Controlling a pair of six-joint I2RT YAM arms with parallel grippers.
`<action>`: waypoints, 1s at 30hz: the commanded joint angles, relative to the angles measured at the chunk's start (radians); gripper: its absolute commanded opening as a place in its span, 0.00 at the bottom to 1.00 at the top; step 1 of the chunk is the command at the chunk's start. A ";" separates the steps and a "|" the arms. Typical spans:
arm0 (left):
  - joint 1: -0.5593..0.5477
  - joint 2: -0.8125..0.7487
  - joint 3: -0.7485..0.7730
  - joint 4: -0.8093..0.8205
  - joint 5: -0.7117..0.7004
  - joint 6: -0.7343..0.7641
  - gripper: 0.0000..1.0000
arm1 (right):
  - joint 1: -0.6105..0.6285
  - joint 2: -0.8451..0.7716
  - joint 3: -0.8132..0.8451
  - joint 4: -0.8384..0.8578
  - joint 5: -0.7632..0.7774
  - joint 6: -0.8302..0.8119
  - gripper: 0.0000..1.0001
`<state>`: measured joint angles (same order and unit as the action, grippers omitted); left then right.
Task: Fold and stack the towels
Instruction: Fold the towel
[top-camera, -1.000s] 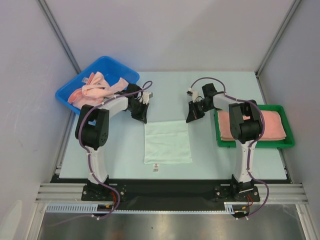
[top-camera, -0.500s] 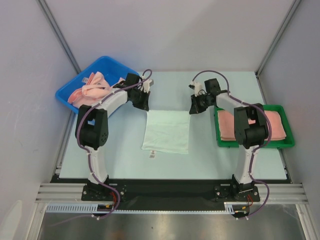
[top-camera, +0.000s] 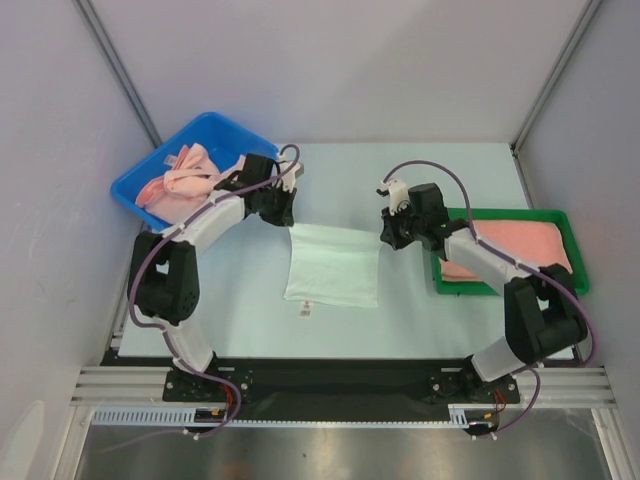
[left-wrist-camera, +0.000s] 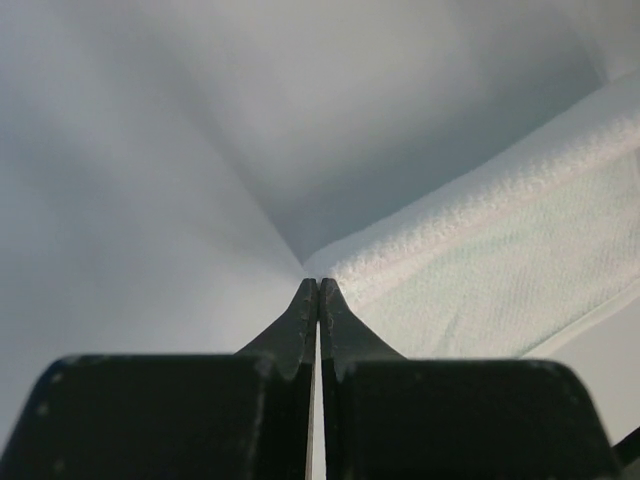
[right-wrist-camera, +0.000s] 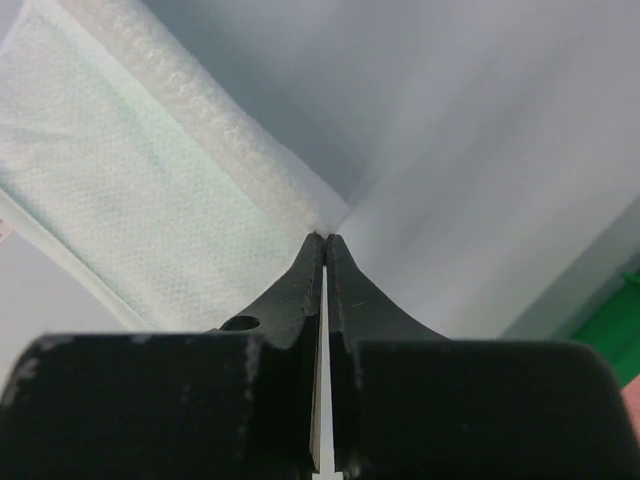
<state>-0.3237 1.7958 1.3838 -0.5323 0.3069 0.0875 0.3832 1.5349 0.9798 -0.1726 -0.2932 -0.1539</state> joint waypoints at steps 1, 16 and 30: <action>-0.015 -0.104 -0.097 0.040 -0.048 0.012 0.00 | 0.039 -0.130 -0.058 0.050 0.121 0.037 0.00; -0.098 -0.334 -0.384 0.035 -0.055 -0.072 0.00 | 0.240 -0.301 -0.253 -0.044 0.249 0.284 0.00; -0.143 -0.380 -0.469 -0.026 -0.052 -0.137 0.03 | 0.324 -0.306 -0.342 -0.062 0.249 0.410 0.00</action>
<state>-0.4541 1.4483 0.9386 -0.5438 0.2642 -0.0231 0.6872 1.2430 0.6506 -0.2287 -0.0673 0.2123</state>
